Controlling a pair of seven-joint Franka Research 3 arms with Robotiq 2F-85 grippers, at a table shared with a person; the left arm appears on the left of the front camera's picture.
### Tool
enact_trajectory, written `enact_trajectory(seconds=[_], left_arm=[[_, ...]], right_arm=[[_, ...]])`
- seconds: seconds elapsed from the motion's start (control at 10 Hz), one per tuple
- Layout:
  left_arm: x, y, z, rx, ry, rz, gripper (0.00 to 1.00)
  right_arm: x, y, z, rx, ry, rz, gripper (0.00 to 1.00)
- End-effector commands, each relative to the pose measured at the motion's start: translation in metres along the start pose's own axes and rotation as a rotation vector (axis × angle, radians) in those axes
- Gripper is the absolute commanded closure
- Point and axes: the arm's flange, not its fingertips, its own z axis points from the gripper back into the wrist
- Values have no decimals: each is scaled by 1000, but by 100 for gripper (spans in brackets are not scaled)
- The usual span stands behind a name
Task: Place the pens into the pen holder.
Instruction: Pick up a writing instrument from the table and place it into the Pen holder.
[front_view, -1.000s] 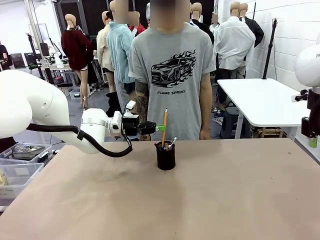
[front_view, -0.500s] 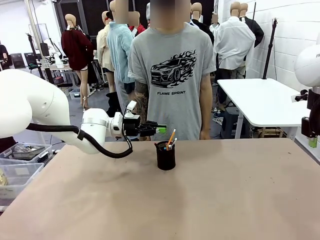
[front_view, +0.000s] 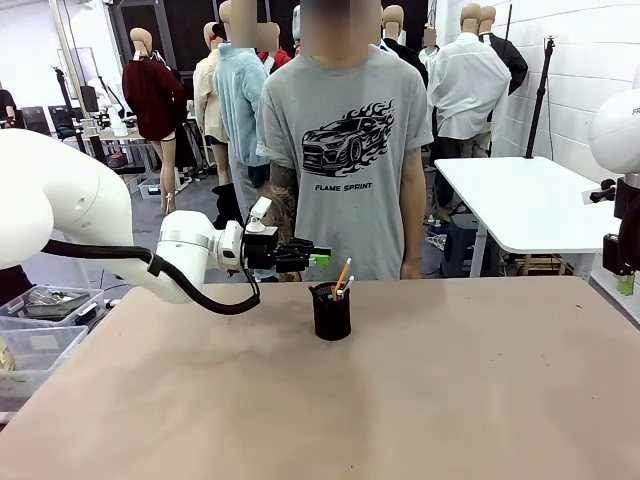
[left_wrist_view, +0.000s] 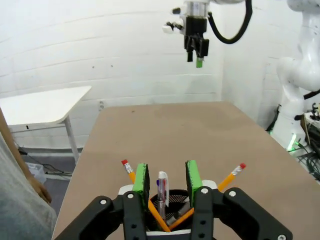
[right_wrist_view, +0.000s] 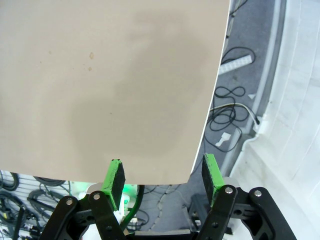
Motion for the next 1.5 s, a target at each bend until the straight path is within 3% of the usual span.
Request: enact_trajectory(seconds=[0.0, 0.2, 0.4, 0.5, 0.6, 0.8, 0.9, 1.0, 1.1, 1.4], left_arm=[[56, -30, 26, -24, 201, 10, 59], [104, -64, 69, 37, 376, 94, 59], [127, -94, 120, 310, 687, 302, 59], [130, -109, 149, 447, 785, 394, 59], [131, -123, 171, 561, 828, 457, 53], [131, -156, 208, 763, 890, 559, 14], [128, -173, 230, 863, 962, 657, 0], [124, -191, 251, 925, 1027, 754, 0], [122, -210, 273, 996, 1014, 822, 0], [103, -245, 297, 1008, 1007, 924, 0]], right_arm=[[-2, -2, -1, -21, 3, 20, 22], [-2, -2, -1, -21, 3, 20, 22], [-2, -2, -1, -21, 3, 20, 22], [-2, -2, -1, -21, 3, 20, 22], [-2, -2, -1, -21, 3, 20, 22], [-2, -2, -1, -21, 3, 20, 22], [-2, -2, -1, -21, 3, 20, 22], [-2, -2, -1, -21, 3, 20, 22], [-2, -2, -1, -21, 3, 20, 22], [-2, -2, -1, -21, 3, 20, 22]])
